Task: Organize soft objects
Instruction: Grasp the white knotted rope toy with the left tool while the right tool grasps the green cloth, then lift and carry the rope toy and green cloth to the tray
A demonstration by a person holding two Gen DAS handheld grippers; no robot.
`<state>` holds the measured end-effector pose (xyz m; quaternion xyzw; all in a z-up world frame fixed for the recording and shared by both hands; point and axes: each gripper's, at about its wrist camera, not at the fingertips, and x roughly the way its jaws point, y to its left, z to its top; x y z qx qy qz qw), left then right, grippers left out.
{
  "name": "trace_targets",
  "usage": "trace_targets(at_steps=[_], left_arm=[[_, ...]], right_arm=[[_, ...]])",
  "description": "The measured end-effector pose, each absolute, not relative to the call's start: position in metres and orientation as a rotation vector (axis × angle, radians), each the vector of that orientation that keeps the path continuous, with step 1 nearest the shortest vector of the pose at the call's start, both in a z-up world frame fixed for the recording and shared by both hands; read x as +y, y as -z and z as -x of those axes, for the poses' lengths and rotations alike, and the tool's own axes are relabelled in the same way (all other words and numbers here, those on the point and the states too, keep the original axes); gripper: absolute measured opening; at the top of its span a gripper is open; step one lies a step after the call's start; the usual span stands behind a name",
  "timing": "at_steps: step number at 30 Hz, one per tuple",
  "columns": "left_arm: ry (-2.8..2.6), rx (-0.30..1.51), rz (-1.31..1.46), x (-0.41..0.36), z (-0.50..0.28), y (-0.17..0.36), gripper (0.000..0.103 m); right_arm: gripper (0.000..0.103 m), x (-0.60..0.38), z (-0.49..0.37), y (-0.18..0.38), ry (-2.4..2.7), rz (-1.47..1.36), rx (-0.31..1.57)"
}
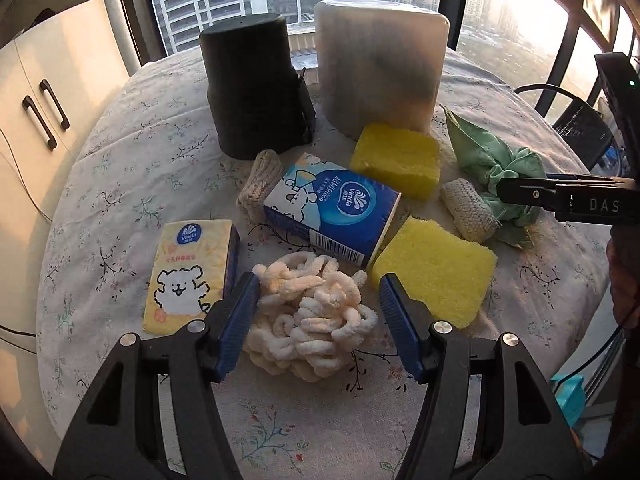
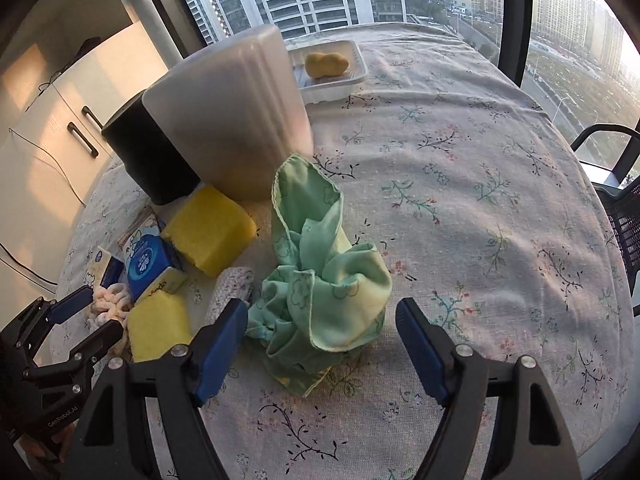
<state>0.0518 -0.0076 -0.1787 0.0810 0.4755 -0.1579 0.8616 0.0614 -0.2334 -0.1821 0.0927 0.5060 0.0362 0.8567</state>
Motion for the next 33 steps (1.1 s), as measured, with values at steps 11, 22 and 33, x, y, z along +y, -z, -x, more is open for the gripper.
trace_targets(at_steps=[11, 22, 33], left_arm=[[0.321, 1.031, 0.092, 0.039, -0.066, 0.190, 0.028], [0.382, 0.982, 0.106, 0.036, -0.045, 0.161, 0.025], [0.336, 0.908, -0.013, 0.036, -0.042, 0.134, 0.025]], right_arm=[[0.068, -0.223, -0.073, 0.191, -0.043, -0.126, 1.079], [0.052, -0.222, -0.056, 0.170, -0.054, -0.121, 1.042], [0.052, -0.232, -0.046, 0.143, -0.020, -0.103, 1.001]])
